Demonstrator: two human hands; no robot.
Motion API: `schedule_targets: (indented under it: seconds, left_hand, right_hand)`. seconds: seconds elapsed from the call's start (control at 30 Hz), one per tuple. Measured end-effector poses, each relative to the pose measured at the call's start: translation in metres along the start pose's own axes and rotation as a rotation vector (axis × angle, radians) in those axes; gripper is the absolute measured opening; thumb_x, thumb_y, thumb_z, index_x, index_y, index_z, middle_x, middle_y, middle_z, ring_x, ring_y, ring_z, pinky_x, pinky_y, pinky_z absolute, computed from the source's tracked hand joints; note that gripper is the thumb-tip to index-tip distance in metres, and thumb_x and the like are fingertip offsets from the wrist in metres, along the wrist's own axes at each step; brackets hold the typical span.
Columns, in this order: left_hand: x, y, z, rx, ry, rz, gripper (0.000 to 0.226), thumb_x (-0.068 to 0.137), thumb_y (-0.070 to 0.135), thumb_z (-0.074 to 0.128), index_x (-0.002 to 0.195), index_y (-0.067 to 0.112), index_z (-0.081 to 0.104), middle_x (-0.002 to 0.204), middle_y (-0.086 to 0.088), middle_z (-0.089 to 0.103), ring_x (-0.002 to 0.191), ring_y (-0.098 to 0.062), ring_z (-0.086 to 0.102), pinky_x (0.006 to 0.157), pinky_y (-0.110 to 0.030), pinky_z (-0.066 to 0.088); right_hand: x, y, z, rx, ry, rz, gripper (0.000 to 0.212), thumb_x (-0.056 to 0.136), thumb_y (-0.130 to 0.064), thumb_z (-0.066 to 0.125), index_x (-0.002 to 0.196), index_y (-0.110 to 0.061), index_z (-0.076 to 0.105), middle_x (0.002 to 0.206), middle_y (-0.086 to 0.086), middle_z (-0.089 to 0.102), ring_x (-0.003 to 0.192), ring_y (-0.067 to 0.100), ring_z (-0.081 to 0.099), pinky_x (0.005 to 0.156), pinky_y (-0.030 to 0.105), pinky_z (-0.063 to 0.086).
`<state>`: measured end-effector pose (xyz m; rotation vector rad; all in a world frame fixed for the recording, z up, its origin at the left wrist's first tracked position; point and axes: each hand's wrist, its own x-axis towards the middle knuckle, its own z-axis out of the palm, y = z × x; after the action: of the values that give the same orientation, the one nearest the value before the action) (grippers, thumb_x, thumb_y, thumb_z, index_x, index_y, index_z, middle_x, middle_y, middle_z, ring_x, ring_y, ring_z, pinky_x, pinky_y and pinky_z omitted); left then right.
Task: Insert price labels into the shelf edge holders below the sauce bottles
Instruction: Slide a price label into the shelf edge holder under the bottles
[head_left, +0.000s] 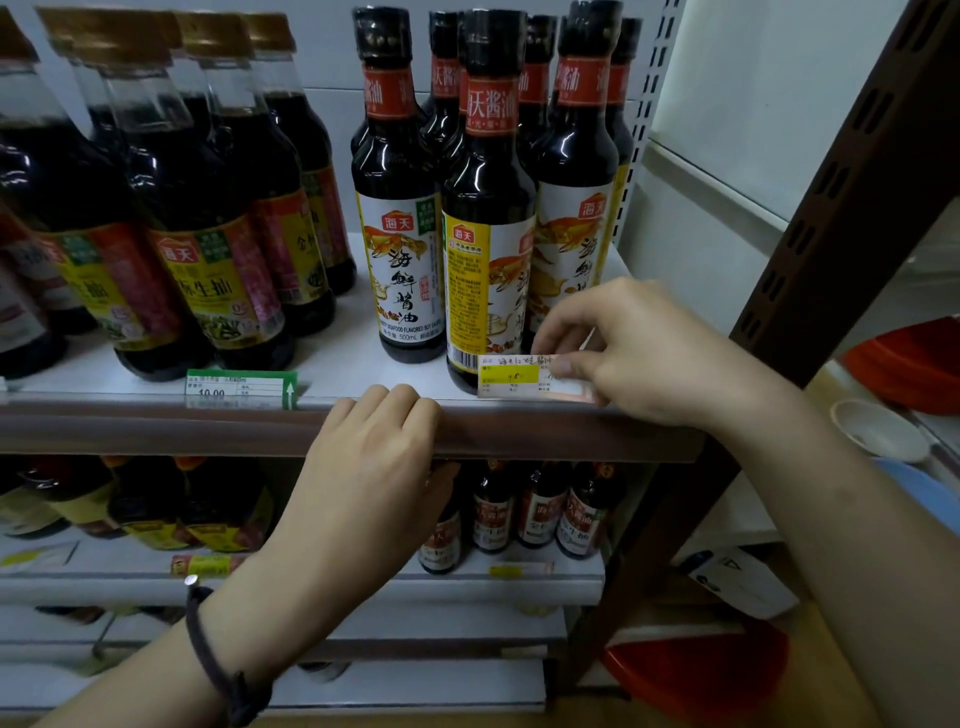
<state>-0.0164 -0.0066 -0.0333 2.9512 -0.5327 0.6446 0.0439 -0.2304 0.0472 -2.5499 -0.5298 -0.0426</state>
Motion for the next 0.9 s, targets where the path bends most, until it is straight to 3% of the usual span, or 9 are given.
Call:
schedule_targets:
  seconds: [0.23,0.63,0.9]
  left_hand:
    - [-0.01,0.003,-0.001,-0.1,0.039,-0.011,0.03,0.075,0.025,0.073,0.103,0.018,0.063,0.086,-0.001,0.06,0.081,-0.029,0.055,0.066,-0.041,0.042]
    - [-0.009,0.012,0.001,-0.062,0.067,-0.092,0.022,0.077,0.026,0.065,0.098,0.016,0.065,0.085,-0.001,0.061,0.08,-0.029,0.056,0.066,-0.043,0.044]
    - [-0.007,0.017,0.001,-0.026,0.063,-0.151,0.02,0.079,0.025,0.065,0.096,0.015,0.066,0.086,-0.002,0.063,0.081,-0.03,0.058,0.067,-0.045,0.043]
  right_hand:
    - [-0.002,-0.002,0.026,0.124,0.11,-0.013,0.011,0.085,-0.018,0.078,0.084,-0.027,0.072,0.076,-0.007,0.07,0.067,0.004,0.066,0.063,0.024,0.055]
    - [0.003,0.006,0.042,0.167,0.129,-0.097,0.011,0.084,-0.021,0.078,0.08,-0.028,0.071,0.067,-0.01,0.064,0.068,0.003,0.06,0.06,0.017,0.047]
    - [0.006,0.013,0.042,0.173,0.106,-0.19,0.01,0.082,-0.022,0.08,0.08,-0.027,0.072,0.075,-0.009,0.062,0.068,0.006,0.058,0.061,0.017,0.043]
